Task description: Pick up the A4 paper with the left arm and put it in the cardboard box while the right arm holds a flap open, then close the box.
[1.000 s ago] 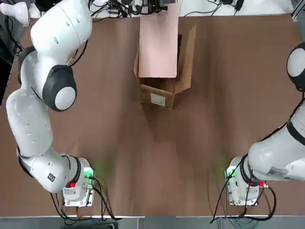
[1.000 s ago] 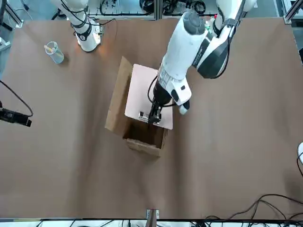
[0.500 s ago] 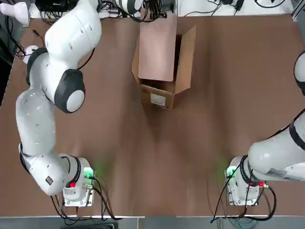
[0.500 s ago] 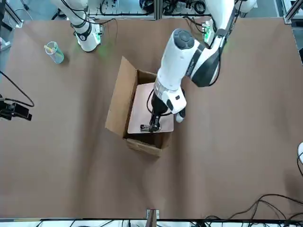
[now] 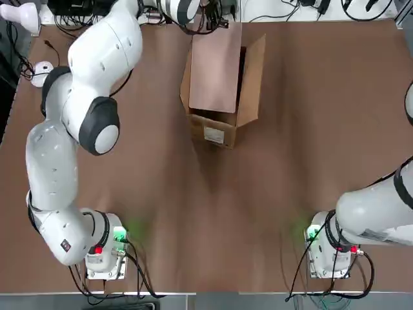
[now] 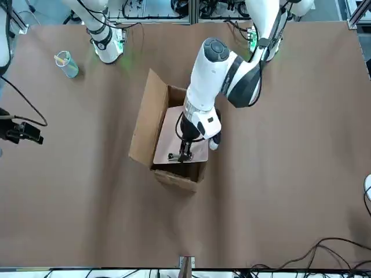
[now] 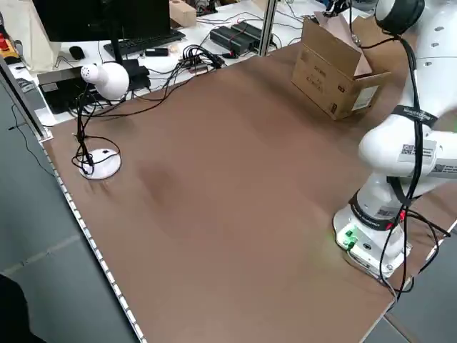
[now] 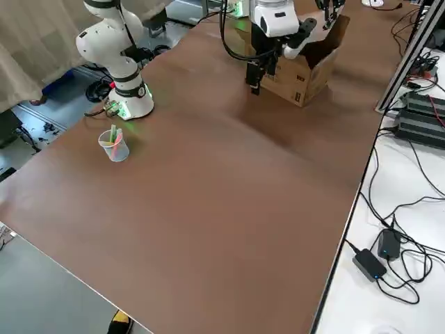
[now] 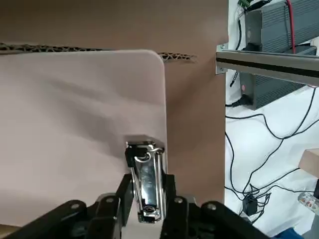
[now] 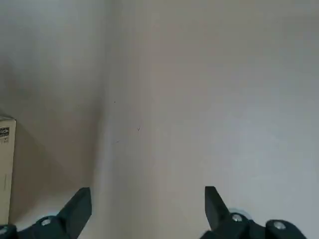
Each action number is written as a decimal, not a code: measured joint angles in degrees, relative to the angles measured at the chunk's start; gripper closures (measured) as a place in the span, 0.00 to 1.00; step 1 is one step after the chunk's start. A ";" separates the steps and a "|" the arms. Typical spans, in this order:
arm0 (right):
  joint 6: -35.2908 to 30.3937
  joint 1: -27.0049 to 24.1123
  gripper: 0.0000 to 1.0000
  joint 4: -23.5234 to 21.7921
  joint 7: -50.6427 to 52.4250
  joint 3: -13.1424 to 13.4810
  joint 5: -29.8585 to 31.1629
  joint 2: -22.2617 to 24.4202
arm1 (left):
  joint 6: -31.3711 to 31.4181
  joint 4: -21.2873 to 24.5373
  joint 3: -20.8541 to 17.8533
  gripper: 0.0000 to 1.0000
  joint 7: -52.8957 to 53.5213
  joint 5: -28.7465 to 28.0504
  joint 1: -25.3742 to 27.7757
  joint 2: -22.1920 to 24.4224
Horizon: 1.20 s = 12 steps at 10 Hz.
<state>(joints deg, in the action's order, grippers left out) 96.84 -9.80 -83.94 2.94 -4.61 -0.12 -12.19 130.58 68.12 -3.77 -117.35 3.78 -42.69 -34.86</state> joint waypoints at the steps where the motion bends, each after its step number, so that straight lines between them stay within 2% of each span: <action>1: 0.14 -0.13 0.00 -0.05 0.00 0.03 0.00 0.00 | 0.52 0.00 -0.07 0.70 0.30 0.00 -0.33 -0.19; 12: 1.08 -0.41 0.00 -0.34 0.00 0.10 0.00 0.00 | 1.97 -0.04 -0.25 0.70 3.83 0.00 -2.26 -3.35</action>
<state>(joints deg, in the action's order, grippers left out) 97.92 -10.21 -84.28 2.94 -4.51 -0.12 -12.19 132.56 68.09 -4.02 -113.52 3.78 -44.96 -38.21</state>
